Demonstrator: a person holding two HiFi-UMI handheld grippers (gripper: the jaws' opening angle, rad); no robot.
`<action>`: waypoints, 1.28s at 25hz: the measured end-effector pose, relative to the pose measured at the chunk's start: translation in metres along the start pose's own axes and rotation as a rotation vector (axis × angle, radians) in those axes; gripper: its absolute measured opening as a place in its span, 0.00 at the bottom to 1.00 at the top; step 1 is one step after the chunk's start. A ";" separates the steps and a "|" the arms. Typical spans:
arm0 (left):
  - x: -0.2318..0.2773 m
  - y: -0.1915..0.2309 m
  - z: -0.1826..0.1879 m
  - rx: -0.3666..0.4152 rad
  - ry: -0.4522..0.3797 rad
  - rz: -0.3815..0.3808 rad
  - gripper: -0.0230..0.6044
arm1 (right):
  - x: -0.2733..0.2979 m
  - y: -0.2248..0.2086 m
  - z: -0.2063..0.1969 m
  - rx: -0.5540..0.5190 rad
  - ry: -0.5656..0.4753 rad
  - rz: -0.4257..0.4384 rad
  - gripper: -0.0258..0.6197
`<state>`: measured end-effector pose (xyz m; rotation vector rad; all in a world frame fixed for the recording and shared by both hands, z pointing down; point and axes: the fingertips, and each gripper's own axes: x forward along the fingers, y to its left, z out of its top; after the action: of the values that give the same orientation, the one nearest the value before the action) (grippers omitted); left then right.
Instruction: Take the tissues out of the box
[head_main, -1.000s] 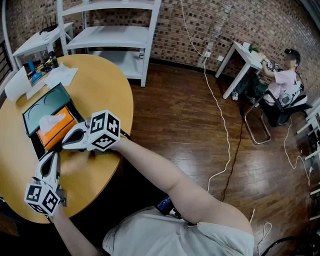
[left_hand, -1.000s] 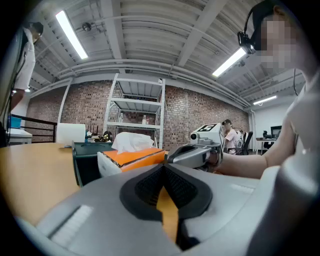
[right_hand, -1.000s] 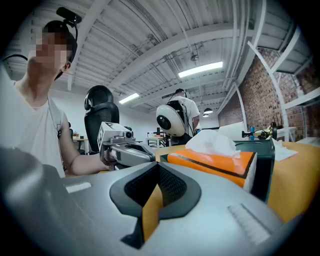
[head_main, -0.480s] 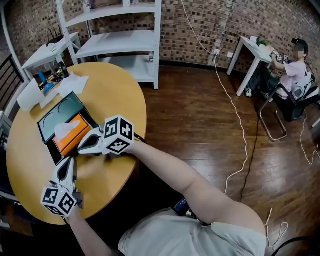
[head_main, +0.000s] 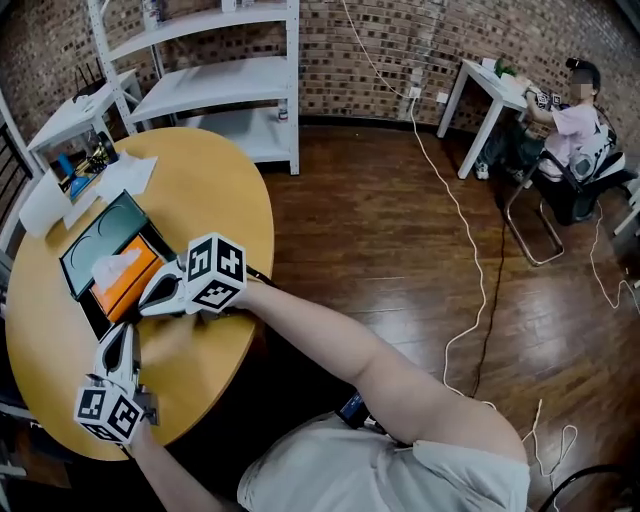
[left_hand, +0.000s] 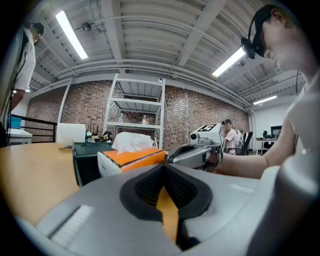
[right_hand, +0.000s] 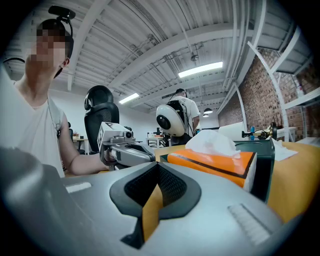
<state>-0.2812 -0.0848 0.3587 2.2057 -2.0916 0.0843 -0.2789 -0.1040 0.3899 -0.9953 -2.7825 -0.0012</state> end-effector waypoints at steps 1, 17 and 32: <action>-0.001 0.001 0.000 0.001 0.000 0.003 0.04 | 0.002 0.000 0.000 0.000 0.000 0.003 0.04; -0.001 -0.004 0.003 0.000 -0.002 -0.002 0.04 | -0.003 0.004 0.002 -0.001 0.004 0.003 0.04; 0.000 -0.006 0.005 -0.012 0.010 0.000 0.04 | -0.003 0.001 0.001 0.001 0.002 -0.005 0.04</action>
<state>-0.2749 -0.0848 0.3532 2.1933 -2.0813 0.0824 -0.2761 -0.1045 0.3884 -0.9870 -2.7833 -0.0012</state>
